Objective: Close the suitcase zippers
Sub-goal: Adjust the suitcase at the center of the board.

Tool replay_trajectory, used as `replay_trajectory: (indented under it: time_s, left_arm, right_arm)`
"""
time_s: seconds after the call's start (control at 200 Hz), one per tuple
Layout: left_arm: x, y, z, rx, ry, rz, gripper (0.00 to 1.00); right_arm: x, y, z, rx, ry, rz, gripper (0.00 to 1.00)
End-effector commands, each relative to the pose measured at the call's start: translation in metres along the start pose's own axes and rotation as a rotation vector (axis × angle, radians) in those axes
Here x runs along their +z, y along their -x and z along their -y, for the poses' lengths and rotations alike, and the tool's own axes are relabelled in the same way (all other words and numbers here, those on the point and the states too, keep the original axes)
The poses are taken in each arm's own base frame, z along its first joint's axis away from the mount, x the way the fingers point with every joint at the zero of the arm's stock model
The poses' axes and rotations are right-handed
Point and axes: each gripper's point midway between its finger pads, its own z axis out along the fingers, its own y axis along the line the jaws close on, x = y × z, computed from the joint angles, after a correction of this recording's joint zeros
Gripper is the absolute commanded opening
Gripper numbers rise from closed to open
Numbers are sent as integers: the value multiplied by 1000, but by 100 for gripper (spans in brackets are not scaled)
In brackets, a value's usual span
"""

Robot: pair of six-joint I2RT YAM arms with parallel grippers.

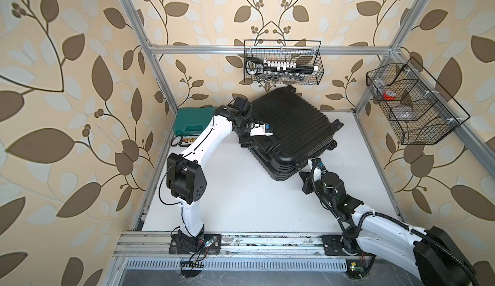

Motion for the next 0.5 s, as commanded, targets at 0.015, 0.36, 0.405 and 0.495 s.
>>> replay_trajectory:
  time_s: [0.015, 0.36, 0.405, 0.495]
  left_arm:
    - [18, -8, -2, 111, 8, -77, 80]
    - [17, -22, 33, 117, -94, -280, 40]
    - [16, -22, 41, 121, -110, -295, 41]
    - [14, -20, 58, 110, -149, -301, 41]
  right_arm:
    - [0, 7, 2, 7, -8, 25, 0]
    - [-6, 17, 8, -4, -58, 30, 0]
    - [-7, 19, 10, -5, -70, 40, 0]
    - [-8, 21, 13, -11, -87, 46, 0]
